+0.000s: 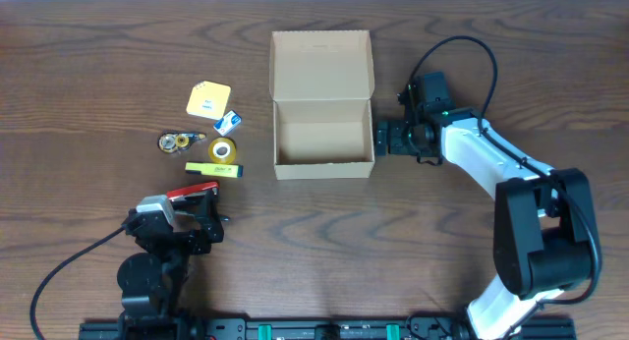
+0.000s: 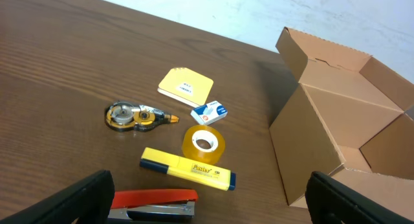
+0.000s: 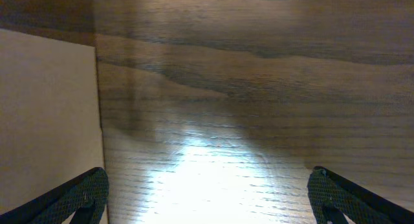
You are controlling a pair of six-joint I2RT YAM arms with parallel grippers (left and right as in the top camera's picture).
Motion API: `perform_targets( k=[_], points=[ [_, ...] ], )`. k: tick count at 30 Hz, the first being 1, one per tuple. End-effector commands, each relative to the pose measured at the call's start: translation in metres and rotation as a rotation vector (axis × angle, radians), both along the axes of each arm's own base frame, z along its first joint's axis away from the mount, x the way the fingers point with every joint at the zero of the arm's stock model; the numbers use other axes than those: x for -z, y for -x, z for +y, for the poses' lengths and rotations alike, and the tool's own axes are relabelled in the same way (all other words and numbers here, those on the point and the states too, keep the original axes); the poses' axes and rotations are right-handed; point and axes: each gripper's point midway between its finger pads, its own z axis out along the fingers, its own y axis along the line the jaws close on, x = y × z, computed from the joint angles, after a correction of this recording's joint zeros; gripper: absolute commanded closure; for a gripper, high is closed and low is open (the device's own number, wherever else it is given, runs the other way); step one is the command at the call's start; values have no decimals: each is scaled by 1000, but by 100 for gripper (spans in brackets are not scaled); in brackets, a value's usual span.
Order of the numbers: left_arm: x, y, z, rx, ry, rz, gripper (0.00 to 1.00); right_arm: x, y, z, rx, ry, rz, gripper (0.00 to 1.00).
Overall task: Pack container
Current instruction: 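Move the right gripper to the box's right side and hold it there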
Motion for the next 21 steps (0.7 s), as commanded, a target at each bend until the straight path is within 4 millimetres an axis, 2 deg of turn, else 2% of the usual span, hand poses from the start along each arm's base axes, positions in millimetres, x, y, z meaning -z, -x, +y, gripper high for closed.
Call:
perform_targets(
  k=[1, 21],
  points=[
    [11, 0, 4, -23, 7, 25, 5, 1, 2, 2, -25, -16, 5, 1],
    [11, 0, 4, -23, 7, 25, 5, 2, 5, 2, -27, -18, 19, 1]
  ],
)
